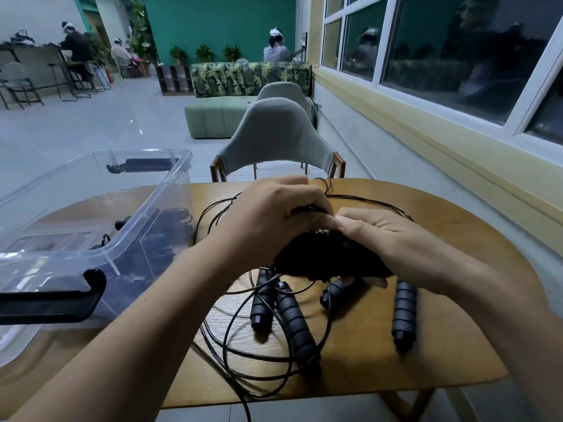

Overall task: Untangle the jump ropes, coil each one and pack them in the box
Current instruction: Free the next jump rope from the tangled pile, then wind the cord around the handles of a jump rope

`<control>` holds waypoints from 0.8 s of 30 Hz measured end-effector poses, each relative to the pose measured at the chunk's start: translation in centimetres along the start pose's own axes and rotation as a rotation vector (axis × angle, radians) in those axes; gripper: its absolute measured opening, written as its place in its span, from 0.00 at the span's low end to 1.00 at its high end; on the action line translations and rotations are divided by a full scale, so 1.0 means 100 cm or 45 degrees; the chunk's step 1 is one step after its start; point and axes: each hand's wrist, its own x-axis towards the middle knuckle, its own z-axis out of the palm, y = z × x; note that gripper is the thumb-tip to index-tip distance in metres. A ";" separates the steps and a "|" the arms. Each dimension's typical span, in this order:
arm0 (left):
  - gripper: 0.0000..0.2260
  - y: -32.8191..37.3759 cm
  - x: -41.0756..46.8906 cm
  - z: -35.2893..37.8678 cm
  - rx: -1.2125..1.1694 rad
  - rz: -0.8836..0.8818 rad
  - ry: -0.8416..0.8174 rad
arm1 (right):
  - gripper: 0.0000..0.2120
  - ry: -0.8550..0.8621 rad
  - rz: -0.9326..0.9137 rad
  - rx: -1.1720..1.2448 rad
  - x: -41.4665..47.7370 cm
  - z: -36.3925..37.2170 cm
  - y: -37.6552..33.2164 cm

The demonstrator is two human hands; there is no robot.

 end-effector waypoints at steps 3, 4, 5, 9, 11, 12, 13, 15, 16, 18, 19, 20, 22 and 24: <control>0.10 -0.002 0.001 -0.003 -0.154 -0.096 -0.047 | 0.19 -0.078 0.035 0.155 -0.004 0.002 -0.009; 0.11 -0.003 0.001 -0.004 -0.189 -0.116 -0.064 | 0.19 -0.091 0.039 0.160 -0.004 0.002 -0.011; 0.11 -0.004 0.000 -0.005 -0.229 -0.140 -0.083 | 0.19 -0.110 0.042 0.164 -0.005 0.002 -0.012; 0.11 -0.013 -0.003 -0.009 -0.444 -0.254 -0.179 | 0.19 -0.183 0.069 0.200 -0.009 0.001 -0.017; 0.14 -0.017 -0.002 -0.009 -0.561 -0.282 -0.180 | 0.19 -0.202 0.056 0.218 -0.012 0.000 -0.019; 0.13 -0.015 -0.001 -0.008 -0.606 -0.295 -0.162 | 0.19 -0.203 0.043 0.230 -0.013 -0.001 -0.020; 0.12 -0.013 0.001 -0.006 -0.632 -0.314 -0.138 | 0.20 -0.198 0.030 0.241 -0.014 -0.003 -0.021; 0.10 -0.013 -0.002 0.001 -0.643 -0.359 -0.114 | 0.21 -0.162 -0.011 0.282 -0.014 -0.005 -0.020; 0.05 -0.017 -0.006 0.006 -0.676 -0.424 -0.119 | 0.20 -0.133 -0.042 0.317 -0.014 -0.006 -0.020; 0.04 -0.025 -0.018 0.013 -0.635 -0.632 -0.059 | 0.19 -0.083 -0.108 0.369 -0.014 -0.007 -0.020; 0.07 -0.025 -0.023 0.016 -0.533 -0.633 -0.048 | 0.19 -0.066 -0.132 0.376 -0.014 -0.008 -0.021; 0.09 -0.023 -0.023 0.020 -0.482 -0.600 -0.059 | 0.20 -0.044 -0.152 0.373 -0.014 -0.008 -0.022; 0.16 -0.003 -0.019 0.027 -0.410 -0.616 -0.078 | 0.21 0.032 -0.177 0.361 -0.014 -0.009 -0.023; 0.12 0.016 -0.007 0.029 -0.566 -0.710 -0.041 | 0.25 0.129 -0.199 0.366 -0.013 -0.009 -0.023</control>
